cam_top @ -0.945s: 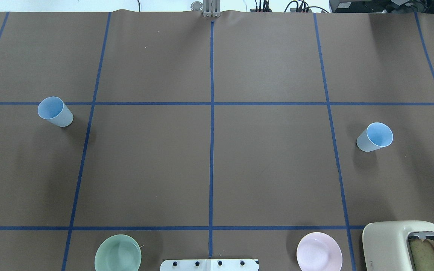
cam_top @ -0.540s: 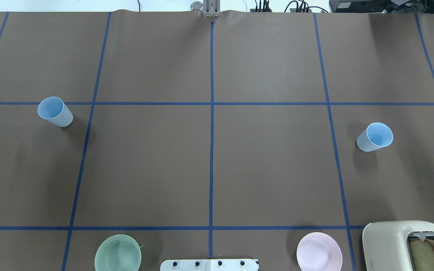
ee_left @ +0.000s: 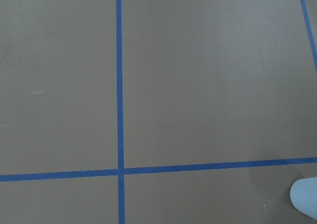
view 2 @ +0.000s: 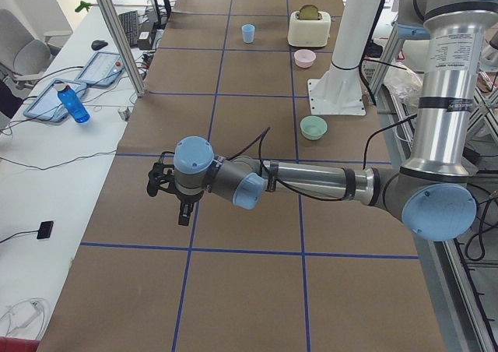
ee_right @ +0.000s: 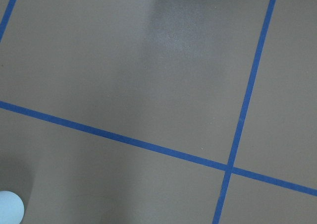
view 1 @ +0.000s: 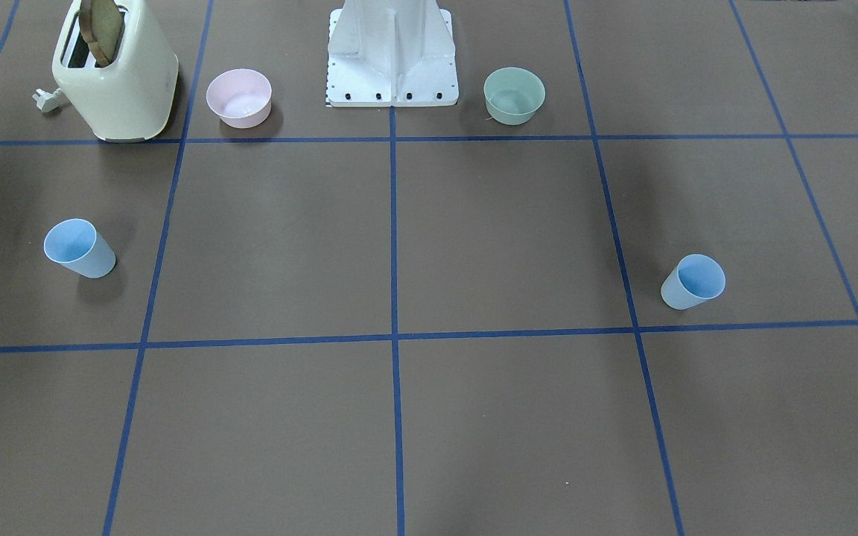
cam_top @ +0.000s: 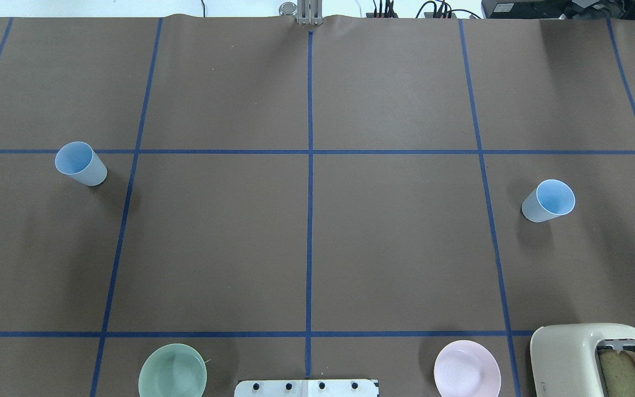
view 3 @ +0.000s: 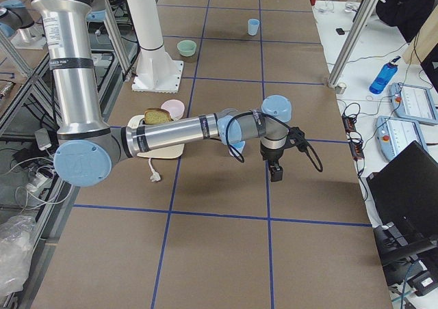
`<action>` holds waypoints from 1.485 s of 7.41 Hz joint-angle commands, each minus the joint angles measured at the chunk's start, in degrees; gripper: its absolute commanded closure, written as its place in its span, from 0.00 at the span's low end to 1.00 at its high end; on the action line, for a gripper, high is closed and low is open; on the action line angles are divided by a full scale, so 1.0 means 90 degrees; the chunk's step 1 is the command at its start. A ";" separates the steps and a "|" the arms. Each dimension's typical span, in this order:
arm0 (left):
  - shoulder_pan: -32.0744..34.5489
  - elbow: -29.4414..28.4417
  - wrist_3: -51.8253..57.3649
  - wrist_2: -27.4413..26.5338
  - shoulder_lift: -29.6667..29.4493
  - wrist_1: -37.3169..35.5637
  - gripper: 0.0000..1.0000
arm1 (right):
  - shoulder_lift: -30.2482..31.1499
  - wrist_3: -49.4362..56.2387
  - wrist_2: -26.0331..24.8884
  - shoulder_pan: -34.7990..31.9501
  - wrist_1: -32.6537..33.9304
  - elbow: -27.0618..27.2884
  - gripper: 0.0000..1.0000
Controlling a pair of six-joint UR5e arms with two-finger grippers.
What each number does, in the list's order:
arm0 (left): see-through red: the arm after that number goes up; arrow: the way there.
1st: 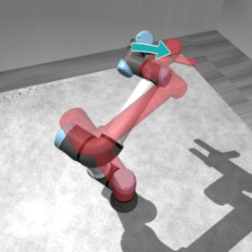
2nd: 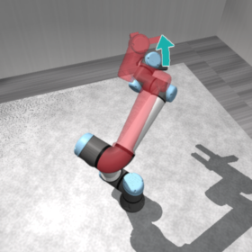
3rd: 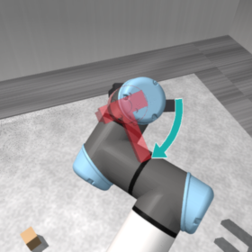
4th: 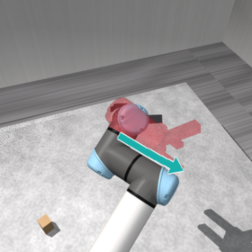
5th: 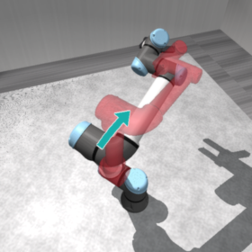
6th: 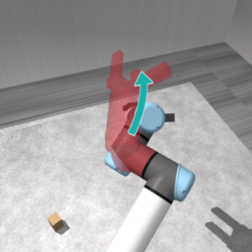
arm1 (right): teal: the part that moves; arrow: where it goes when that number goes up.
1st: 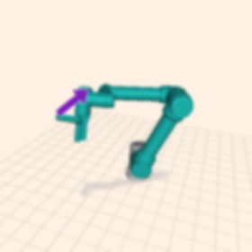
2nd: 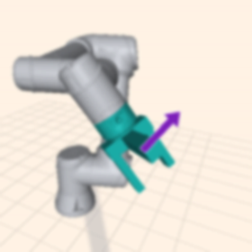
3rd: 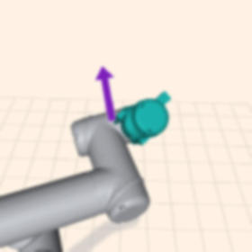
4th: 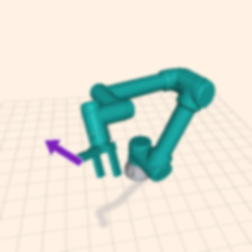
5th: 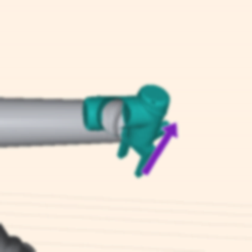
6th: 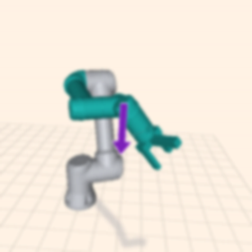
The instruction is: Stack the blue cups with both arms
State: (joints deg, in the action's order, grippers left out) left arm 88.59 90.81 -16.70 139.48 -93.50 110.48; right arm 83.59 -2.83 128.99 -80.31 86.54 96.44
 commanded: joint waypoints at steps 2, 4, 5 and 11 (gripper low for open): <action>0.0000 0.0007 -0.0019 -0.0010 -0.0040 -0.0020 0.01 | 0.0029 -0.0405 0.0159 -0.0002 -0.0162 0.0036 0.00; -0.0261 0.0036 -0.0679 -0.0039 -0.0273 -0.0010 0.01 | 0.0058 -0.0621 0.0209 -0.0002 -0.0172 0.0192 0.00; -0.0573 0.0027 -0.0790 -0.0107 -0.0400 -0.0010 0.01 | 0.0010 -0.0903 0.0219 -0.0002 -0.0181 0.0222 0.00; -0.2576 0.0251 -0.2705 -0.1396 -0.0968 0.0000 0.01 | 0.0078 -0.1013 0.0346 -0.0002 -0.0162 0.0398 0.00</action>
State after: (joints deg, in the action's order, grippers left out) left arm 69.14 92.63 -38.80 128.88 -101.65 110.49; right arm 84.24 -11.53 131.94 -80.37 85.08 100.01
